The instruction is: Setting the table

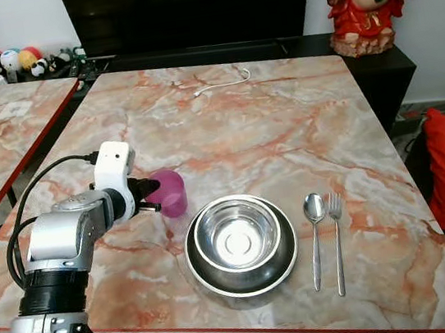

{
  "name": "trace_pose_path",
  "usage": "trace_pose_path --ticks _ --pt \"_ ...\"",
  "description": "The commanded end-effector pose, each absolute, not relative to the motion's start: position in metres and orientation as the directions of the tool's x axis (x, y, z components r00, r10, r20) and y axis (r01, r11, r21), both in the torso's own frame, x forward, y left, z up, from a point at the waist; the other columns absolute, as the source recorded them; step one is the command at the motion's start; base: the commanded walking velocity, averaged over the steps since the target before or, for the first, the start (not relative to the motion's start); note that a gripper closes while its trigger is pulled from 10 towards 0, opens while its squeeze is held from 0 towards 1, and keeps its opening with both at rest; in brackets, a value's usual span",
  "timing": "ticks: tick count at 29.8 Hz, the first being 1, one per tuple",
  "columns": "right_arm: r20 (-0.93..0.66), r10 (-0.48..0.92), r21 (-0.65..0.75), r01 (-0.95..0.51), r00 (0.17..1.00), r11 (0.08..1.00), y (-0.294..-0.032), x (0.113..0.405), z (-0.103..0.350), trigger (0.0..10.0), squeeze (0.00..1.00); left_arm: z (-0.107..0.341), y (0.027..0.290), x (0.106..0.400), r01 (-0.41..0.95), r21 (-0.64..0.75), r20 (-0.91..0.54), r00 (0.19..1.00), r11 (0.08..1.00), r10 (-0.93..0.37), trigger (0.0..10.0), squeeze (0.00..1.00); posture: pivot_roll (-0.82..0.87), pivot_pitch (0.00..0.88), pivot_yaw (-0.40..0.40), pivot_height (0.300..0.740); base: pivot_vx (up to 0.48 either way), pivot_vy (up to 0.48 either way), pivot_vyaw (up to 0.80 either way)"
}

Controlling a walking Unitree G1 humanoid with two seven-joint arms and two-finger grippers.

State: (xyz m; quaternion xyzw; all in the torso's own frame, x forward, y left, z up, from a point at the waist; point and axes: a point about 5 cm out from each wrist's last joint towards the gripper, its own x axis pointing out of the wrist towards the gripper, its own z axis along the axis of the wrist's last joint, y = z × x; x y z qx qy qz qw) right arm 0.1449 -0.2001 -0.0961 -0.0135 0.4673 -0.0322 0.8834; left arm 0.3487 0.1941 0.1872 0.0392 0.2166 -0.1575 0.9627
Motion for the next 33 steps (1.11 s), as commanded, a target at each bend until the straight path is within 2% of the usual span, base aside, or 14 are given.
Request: trace_pose_path --ticks 1,33 --pt "-0.832 -0.072 -0.061 0.039 0.550 0.997 -0.2009 0.1409 -0.0975 10.0 0.00 0.1813 0.1946 0.3467 0.304 0.005 -0.459 0.847 0.953 -0.268 10.0 0.00 0.07 0.000 0.008 0.740 0.000 0.000 0.00" --pt "-0.834 -0.075 -0.062 0.042 0.547 0.997 -0.2010 0.1410 -0.0975 10.0 0.00 0.1753 0.1939 0.3428 0.322 0.016 -0.488 0.829 0.947 -0.274 10.0 0.00 0.07 0.008 0.010 0.740 0.000 0.000 0.00"
